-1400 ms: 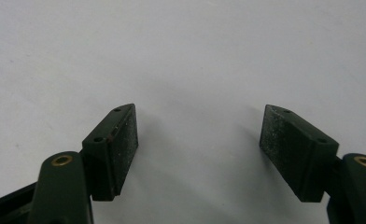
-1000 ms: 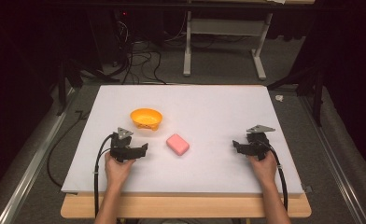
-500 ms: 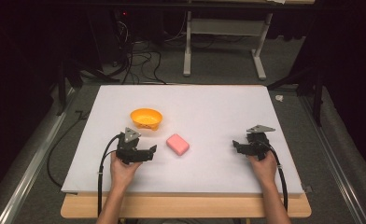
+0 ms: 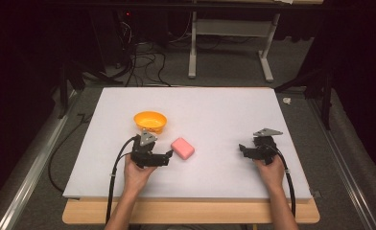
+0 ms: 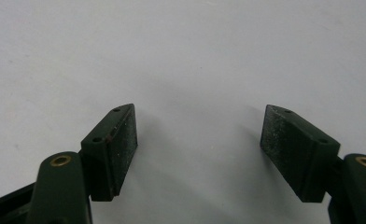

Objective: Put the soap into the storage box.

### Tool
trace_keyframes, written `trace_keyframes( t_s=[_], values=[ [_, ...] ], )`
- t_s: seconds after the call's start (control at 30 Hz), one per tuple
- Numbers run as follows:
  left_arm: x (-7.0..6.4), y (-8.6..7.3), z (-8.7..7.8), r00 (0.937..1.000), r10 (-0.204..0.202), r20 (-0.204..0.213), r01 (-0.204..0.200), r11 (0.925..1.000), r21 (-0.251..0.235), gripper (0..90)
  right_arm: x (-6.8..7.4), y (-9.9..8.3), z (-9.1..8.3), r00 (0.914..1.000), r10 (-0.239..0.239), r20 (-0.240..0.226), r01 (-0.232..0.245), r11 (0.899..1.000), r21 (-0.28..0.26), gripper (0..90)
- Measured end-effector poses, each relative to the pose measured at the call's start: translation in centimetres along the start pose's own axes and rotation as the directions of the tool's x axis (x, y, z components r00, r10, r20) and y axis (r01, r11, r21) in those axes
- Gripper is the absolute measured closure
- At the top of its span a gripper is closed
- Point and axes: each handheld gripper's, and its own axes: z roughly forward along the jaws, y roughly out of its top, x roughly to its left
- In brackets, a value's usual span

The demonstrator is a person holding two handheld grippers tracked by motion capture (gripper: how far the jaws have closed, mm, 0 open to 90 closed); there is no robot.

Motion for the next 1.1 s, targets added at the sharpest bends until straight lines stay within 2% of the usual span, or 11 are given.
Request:
trace_keyframes(
  t_s=[0.23, 0.57, 0.97, 1.1],
  values=[
    [-1.0, 0.5, 1.1, 0.9994, 0.017, 0.029, -0.017, 0.9998, -0.004, 10.6, 0.0, 0.0, 0.0, 1.0, 0.0, 0.0, 0.0, 1.0, 0.0, 27.9],
    [-2.0, 1.1, 2.7, 0.9974, 0.047, 0.055, -0.048, 0.9987, 0.019, 6.8, 0.0, 0.0, 0.0, 1.0, -0.002, 0.003, 0.002, 1.0, 0.0, 27.7],
    [-2.9, 1.4, 5.3, 0.9948, 0.078, 0.065, -0.081, 0.9957, 0.044, 4.5, 0.0, 0.0, 0.0, 1.0, -0.002, 0.003, 0.002, 1.0, -0.001, 27.5],
    [-3.0, 1.3, 6.2, 0.9947, 0.083, 0.061, -0.088, 0.9937, 0.07, 4.2, 0.0, 0.0, 0.0, 1.0, -0.002, 0.004, 0.002, 1.0, -0.001, 27.4]
  ],
)
